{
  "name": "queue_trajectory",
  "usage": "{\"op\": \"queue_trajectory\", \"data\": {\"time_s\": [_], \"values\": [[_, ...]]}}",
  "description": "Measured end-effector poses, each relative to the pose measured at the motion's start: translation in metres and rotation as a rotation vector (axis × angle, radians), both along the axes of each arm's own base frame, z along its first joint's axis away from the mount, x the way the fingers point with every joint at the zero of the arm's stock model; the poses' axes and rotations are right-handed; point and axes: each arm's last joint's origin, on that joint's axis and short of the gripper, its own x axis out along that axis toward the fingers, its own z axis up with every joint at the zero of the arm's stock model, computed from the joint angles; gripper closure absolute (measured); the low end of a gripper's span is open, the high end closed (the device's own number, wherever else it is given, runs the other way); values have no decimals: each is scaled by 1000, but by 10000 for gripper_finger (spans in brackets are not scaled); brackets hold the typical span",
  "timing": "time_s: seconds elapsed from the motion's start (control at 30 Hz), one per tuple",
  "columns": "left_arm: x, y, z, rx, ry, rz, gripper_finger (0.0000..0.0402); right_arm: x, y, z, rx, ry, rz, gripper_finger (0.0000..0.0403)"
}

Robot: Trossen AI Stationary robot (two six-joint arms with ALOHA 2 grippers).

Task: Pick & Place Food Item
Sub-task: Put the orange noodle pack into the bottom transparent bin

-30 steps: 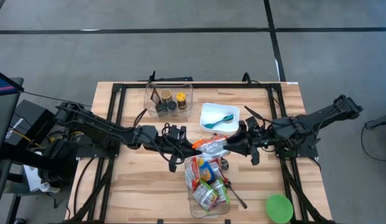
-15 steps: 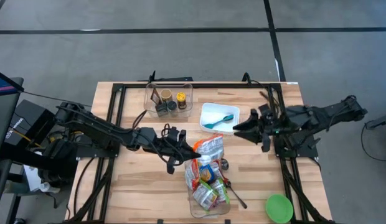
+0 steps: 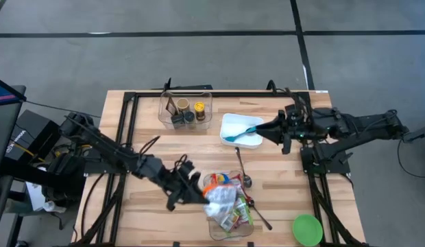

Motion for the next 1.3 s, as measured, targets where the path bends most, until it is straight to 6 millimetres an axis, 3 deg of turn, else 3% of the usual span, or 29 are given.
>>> {"op": "queue_trajectory", "data": {"time_s": [0.27,0.63,1.07,1.3], "values": [[-18,-30,-1,-144,93,-56,387,12,1,-7,-1,44,-6,304],[-28,-41,-17,-372,312,216,391,11,3,-7,1,41,6,306],[19,-78,-30,-497,377,251,393,11,4,-9,3,66,34,306],[26,-99,-32,-549,494,254,393,11,5,-10,6,69,60,306]]}}
